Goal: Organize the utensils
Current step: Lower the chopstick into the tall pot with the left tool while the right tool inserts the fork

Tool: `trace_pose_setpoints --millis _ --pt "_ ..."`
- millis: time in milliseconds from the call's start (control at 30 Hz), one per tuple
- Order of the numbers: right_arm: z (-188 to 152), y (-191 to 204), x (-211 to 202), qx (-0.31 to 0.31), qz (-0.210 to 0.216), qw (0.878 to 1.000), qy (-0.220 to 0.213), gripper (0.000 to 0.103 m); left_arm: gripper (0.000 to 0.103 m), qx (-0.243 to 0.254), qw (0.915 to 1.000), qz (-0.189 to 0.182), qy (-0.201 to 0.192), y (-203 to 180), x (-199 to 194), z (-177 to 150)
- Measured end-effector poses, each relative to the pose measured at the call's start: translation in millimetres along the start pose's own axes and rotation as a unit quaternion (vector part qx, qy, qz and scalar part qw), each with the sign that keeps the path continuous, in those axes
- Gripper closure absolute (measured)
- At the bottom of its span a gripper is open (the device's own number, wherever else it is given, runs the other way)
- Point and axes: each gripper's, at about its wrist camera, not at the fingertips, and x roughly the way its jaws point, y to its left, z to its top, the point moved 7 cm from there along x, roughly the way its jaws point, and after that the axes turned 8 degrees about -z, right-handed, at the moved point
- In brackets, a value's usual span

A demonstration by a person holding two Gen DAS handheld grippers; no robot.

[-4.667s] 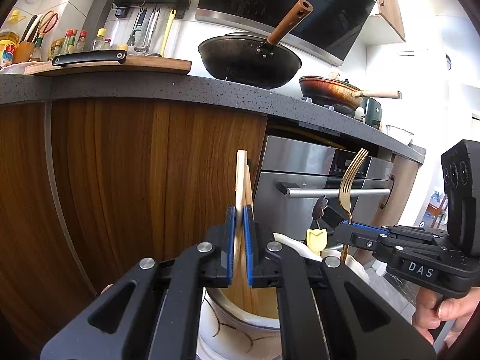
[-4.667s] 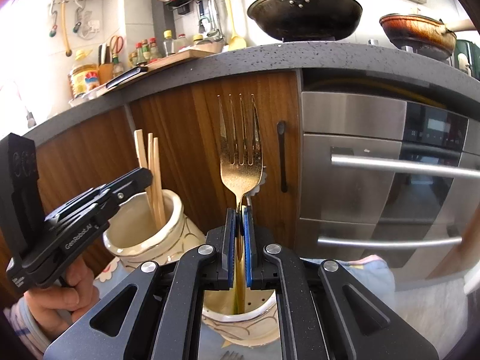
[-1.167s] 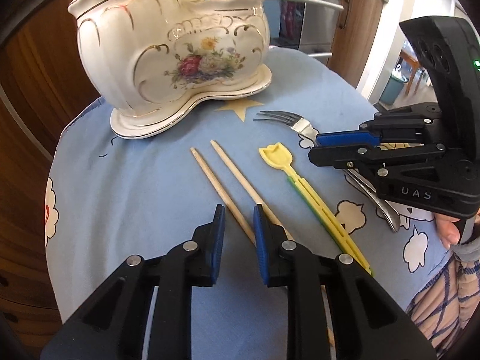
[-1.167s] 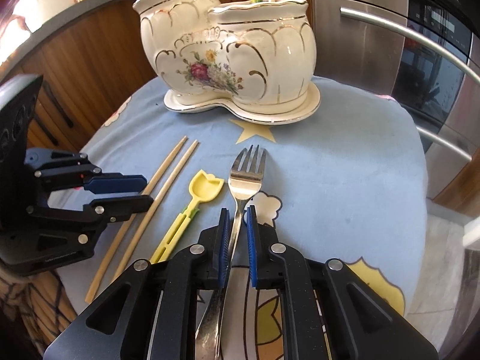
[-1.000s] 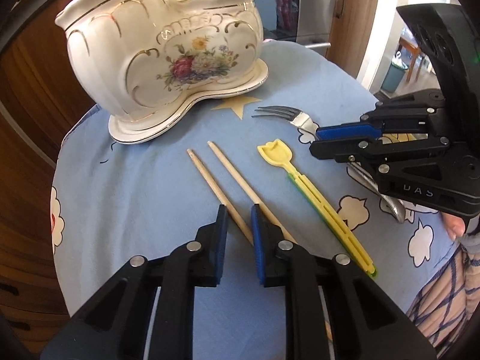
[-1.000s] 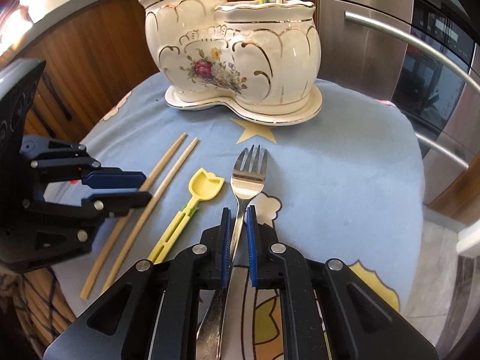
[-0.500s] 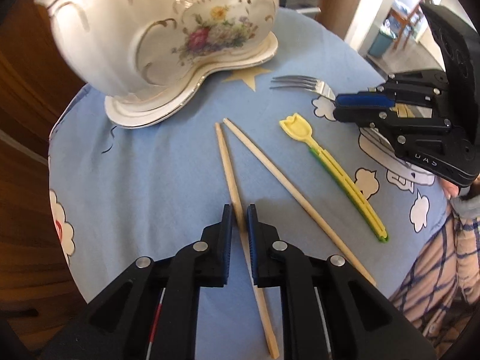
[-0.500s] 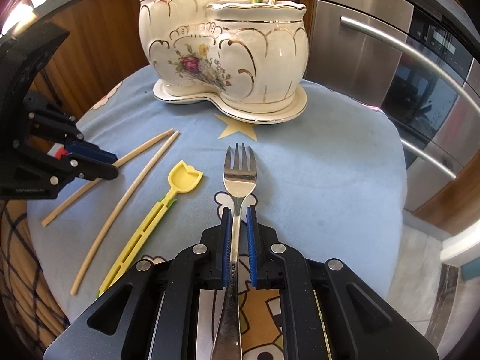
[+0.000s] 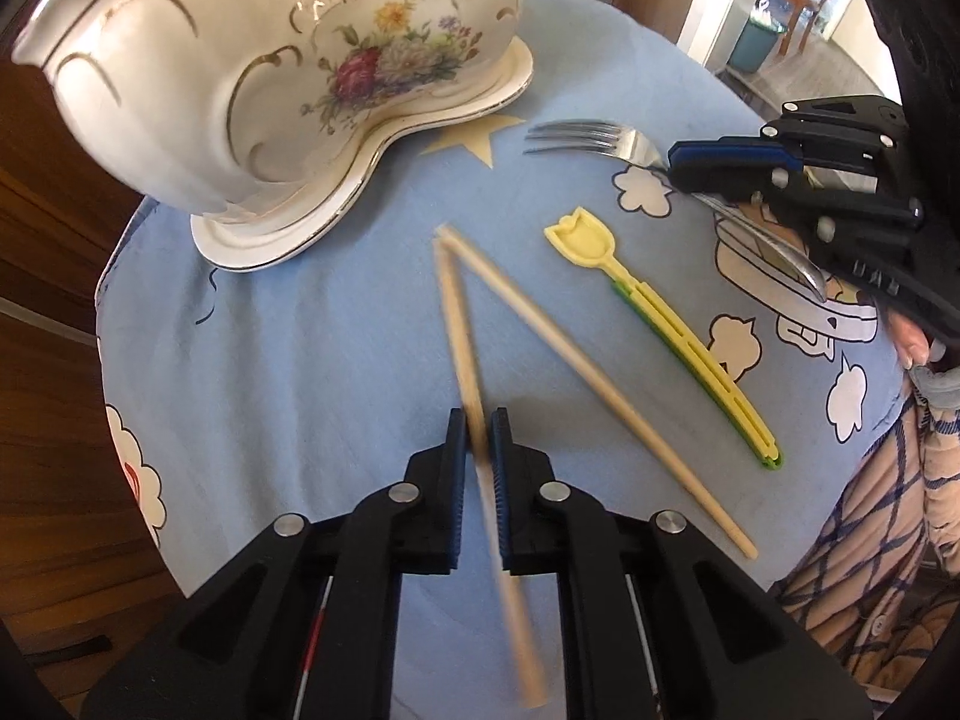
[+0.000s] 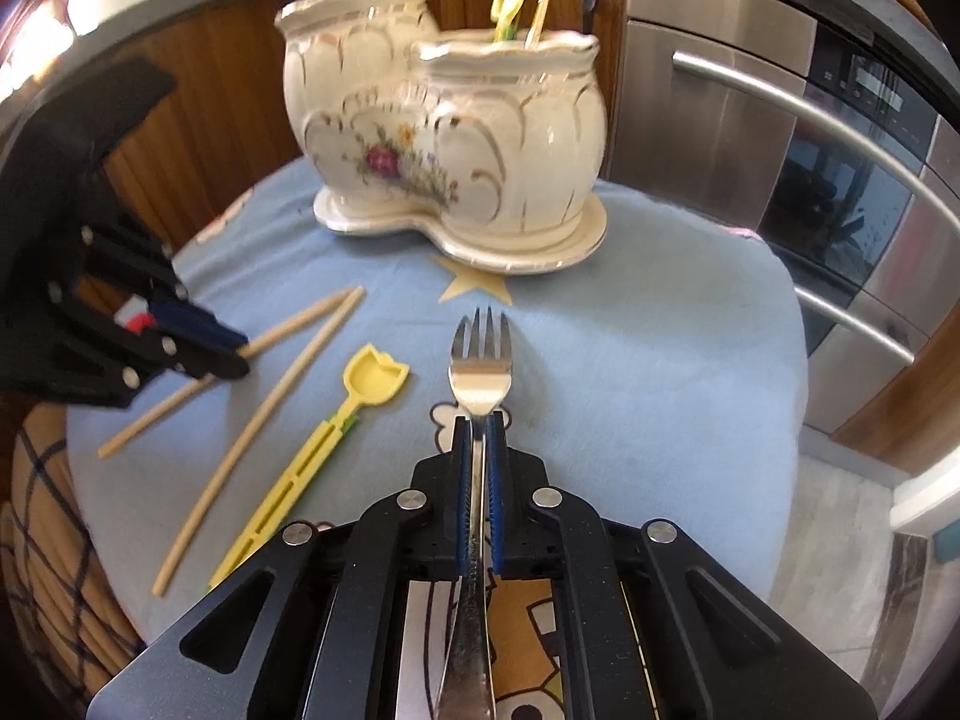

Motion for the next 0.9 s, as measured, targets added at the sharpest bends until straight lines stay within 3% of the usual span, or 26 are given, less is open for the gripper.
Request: trace_pose_setpoints --millis 133,300,567,833,900 --pt "5.2 -4.4 -7.3 0.016 0.015 1.0 -0.015 0.102 0.097 -0.005 0.9994 0.002 -0.034 -1.0 -2.4 -7.0" --pt "-2.6 -3.8 5.1 0.011 0.008 1.0 0.018 0.102 0.097 -0.029 0.9963 0.003 -0.081 2.8 -9.9 -15.4" --pt "-4.7 -4.0 4.7 0.014 0.008 1.0 0.017 0.086 0.097 -0.072 0.9824 -0.023 -0.171 19.6 -41.8 -27.7" --pt "-4.0 2.3 20.5 -0.001 0.001 0.999 0.036 0.086 0.097 -0.073 0.9671 -0.042 -0.24 20.0 -79.8 -27.0" --pt "-1.5 3.0 22.2 -0.004 -0.003 0.999 0.032 0.091 0.097 -0.069 0.9647 -0.047 -0.25 22.1 -84.1 -20.9"
